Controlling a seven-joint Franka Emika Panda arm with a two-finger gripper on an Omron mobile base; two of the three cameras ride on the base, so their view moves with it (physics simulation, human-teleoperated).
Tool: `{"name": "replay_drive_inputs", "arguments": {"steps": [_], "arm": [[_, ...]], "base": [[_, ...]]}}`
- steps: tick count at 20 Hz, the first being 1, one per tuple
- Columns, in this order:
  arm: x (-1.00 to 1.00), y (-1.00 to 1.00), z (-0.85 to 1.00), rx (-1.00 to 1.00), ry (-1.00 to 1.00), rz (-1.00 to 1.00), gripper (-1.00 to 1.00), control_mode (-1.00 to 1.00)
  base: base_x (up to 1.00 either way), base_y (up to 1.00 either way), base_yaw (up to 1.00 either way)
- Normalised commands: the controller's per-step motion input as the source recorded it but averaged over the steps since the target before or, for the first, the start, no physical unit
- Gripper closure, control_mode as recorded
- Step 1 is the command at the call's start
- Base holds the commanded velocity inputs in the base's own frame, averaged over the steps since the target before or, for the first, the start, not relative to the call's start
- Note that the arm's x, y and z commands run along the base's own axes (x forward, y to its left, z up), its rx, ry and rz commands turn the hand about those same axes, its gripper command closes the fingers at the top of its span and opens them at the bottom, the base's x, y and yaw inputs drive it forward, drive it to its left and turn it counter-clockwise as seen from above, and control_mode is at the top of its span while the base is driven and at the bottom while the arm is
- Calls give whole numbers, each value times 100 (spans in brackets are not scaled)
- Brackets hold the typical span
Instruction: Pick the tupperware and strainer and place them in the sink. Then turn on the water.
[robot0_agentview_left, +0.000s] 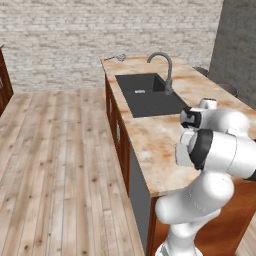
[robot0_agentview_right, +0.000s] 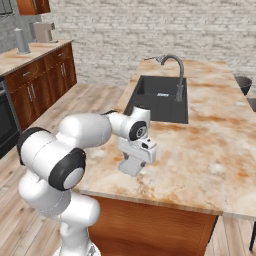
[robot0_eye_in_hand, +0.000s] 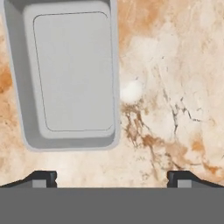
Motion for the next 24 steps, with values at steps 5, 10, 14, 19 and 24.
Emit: {"name": "replay_drive_inputs", "arguments": {"steps": [5,10,14,19,24], "arm": [[21,-8,-6,0,6,0,-100,-100],[34,-10,-3,0,9,0,-100,-100],[31,-4,-25,0,7,0,-100,-100],[24,-3,-34,0,6,0,-100,-100],[0,-3,-15,0,11,0,-100,-100]], "base": [[0,0,0],[0,0,0],[0,0,0],[0,0,0],[0,0,0]]}}
